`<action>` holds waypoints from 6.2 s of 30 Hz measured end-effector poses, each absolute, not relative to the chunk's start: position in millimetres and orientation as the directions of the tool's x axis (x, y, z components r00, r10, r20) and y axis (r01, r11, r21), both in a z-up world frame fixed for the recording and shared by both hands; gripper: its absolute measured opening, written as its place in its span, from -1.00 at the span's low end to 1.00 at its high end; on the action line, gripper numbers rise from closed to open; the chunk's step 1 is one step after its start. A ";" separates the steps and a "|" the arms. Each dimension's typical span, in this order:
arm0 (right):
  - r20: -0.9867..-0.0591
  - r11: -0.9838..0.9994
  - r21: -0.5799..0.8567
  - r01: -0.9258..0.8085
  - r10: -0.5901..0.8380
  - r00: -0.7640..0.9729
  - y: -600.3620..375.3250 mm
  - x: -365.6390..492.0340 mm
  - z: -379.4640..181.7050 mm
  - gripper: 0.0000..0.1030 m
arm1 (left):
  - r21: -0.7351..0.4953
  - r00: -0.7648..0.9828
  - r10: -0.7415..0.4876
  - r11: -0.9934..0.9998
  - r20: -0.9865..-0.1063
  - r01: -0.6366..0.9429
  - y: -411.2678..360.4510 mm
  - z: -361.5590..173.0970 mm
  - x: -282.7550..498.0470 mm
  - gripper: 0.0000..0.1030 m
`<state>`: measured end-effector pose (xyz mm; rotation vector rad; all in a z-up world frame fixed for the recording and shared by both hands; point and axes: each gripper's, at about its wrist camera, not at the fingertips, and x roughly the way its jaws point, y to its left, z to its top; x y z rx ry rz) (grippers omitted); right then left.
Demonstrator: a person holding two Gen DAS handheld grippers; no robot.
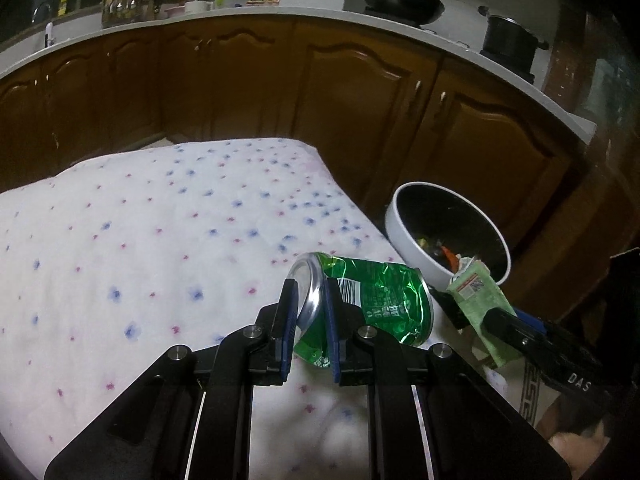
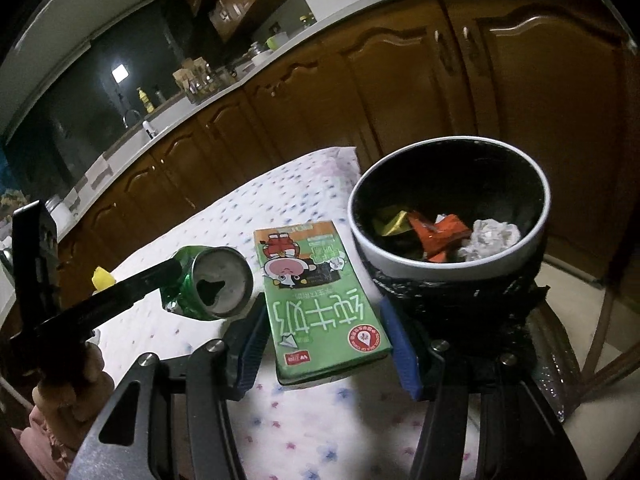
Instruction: Collect trash
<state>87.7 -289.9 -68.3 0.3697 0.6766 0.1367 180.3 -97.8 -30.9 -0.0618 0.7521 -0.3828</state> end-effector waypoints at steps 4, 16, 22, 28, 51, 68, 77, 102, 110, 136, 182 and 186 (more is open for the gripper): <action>-0.582 0.925 0.380 0.009 0.231 0.780 -297.6 85.8 -67.4 0.06 | -0.190 0.666 -0.372 0.924 -0.647 0.332 -102.7 -26.5 178.0 -0.77; -0.590 0.928 0.373 -0.005 0.241 0.771 -298.1 82.8 -73.2 0.06 | -0.185 0.666 -0.380 0.920 -0.642 0.346 -106.4 -22.8 175.9 -0.77; -0.673 0.936 0.351 -0.029 0.273 0.687 -280.6 89.7 -102.7 0.09 | -0.201 0.648 -0.371 0.925 -0.665 0.323 -99.0 -35.2 178.8 -0.77; -0.707 0.949 0.309 -0.056 0.269 0.654 -274.5 94.3 -97.8 0.18 | -0.208 0.642 -0.373 0.924 -0.670 0.320 -96.1 -39.1 179.0 -0.77; -0.608 0.945 0.327 0.019 0.195 0.770 -327.4 86.9 -55.7 -0.08 | -0.189 0.658 -0.418 0.901 -0.626 0.392 -142.2 -10.1 188.6 -0.77; -0.594 0.947 0.311 0.081 0.127 0.794 -371.0 105.2 -42.9 -0.08 | -0.137 0.673 -0.431 0.885 -0.600 0.445 -198.6 9.1 208.3 -0.77; -0.611 0.950 0.297 0.099 0.109 0.784 -384.5 120.7 -43.6 -0.08 | -0.106 0.671 -0.415 0.886 -0.615 0.450 -221.5 5.9 226.6 -0.77; -0.680 0.957 0.267 0.116 0.101 0.726 -403.5 166.5 -60.2 -0.08 | -0.010 0.635 -0.357 0.876 -0.685 0.481 -272.3 -19.1 268.8 -0.77; -0.679 0.943 0.309 0.122 0.129 0.723 -412.0 171.3 -63.3 -0.05 | -0.076 0.582 -0.383 0.873 -0.717 0.481 -276.2 -22.3 280.5 -0.46; -0.517 0.897 0.424 0.130 0.121 0.847 -366.2 76.9 -27.4 0.80 | -0.211 0.658 -0.420 0.902 -0.625 0.376 -170.0 2.8 180.5 0.27; -0.211 0.979 0.100 0.180 -0.156 0.965 -255.1 -27.4 -0.5 1.00 | -0.001 0.956 -0.111 0.993 -0.273 0.115 -86.1 19.3 45.8 1.00; -0.213 0.977 0.106 0.184 -0.159 0.964 -256.9 -27.5 -0.3 1.00 | 0.001 0.954 -0.112 0.993 -0.277 0.117 -87.5 20.1 46.5 1.00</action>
